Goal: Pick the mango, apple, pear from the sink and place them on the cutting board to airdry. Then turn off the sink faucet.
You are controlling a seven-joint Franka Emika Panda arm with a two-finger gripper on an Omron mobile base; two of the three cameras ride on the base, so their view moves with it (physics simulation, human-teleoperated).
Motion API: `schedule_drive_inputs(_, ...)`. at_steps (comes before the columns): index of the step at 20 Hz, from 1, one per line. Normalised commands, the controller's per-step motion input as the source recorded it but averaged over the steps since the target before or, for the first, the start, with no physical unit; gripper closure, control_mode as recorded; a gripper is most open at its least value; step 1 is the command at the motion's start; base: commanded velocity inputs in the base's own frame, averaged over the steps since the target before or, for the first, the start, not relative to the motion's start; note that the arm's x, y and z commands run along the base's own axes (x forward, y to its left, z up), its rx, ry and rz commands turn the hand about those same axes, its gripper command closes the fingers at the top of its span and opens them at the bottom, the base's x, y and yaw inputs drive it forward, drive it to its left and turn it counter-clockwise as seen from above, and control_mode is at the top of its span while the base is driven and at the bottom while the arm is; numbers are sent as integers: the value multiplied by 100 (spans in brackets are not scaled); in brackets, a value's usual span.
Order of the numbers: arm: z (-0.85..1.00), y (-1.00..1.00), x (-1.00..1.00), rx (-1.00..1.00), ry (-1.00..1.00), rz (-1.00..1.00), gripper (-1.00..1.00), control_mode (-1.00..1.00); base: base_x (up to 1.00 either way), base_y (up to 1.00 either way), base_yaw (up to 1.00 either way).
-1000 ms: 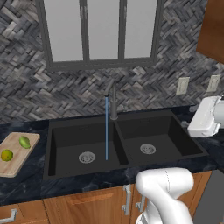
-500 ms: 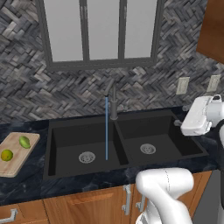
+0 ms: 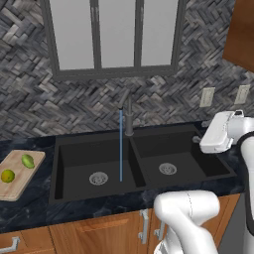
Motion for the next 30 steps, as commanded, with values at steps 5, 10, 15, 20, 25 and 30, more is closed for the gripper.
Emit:
schedule_drive_inputs(5, -10, 0, 28, 5, 0, 0, -100, -100, 0, 0, 0)
schedule_drive_inputs(10, -2, 0, 27, 5, 0, 0, -100, -100, 0, 0, 0)
schedule_drive_inputs(15, -12, 0, 26, 5, 0, 0, -100, -100, 0, 0, 0)
schedule_drive_inputs(20, -7, 5, 30, 3, 0, 0, -100, -100, 0, 0, 0)
schedule_drive_inputs(25, 0, 12, 24, 0, -3, 0, -100, -100, 0, 0, 0)
schedule_drive_inputs(30, -12, 1, 15, 0, -2, 0, -100, -100, 0, 0, 0)
